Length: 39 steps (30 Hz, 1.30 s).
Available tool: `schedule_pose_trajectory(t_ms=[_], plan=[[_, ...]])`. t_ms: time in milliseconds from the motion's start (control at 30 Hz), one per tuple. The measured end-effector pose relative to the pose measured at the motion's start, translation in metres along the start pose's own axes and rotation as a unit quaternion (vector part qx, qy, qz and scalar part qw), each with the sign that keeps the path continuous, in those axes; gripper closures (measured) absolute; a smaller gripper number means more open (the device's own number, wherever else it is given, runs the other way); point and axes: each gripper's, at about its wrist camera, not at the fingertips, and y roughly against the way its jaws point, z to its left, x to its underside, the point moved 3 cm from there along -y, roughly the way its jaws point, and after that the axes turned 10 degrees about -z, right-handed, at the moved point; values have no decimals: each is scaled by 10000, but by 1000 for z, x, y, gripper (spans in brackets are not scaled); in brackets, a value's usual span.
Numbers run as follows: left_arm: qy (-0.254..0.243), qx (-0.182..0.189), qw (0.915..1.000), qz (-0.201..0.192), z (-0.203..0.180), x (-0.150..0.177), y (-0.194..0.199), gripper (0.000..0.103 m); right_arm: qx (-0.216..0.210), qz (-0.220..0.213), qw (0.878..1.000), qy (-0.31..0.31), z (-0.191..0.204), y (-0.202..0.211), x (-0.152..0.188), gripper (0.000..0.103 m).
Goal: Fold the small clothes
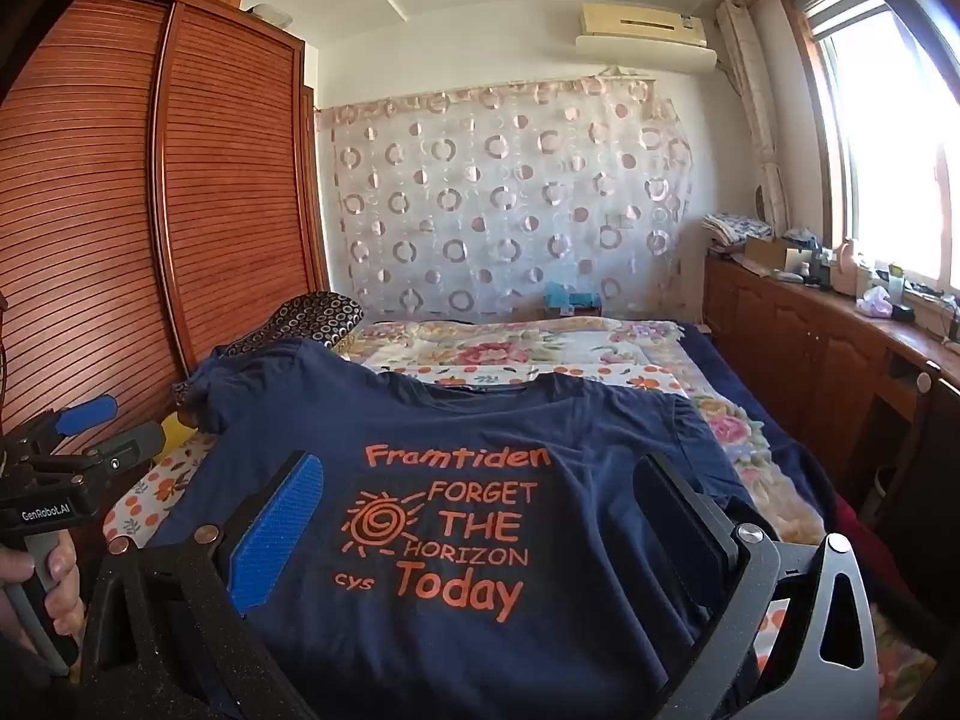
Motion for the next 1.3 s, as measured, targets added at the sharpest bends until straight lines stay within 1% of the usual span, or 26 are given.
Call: schedule_pose_trajectory(t_ms=[267,333,1133,1300], plan=[[-68,-78,9999,-43,-2,1,5,0,-8,-71,9999,-72,1,-1,0,0],[-71,-26,10000,43,-1,0,0,0,-11,-65,10000,-74,2,0,-1,0],[-131,-29,9999,-2,-1,-6,8,0,-27,-101,9999,-64,2,2,-1,0],[-170,-8,9998,-57,-9,-19,13,0,-35,-100,9999,-60,2,2,-1,0]])
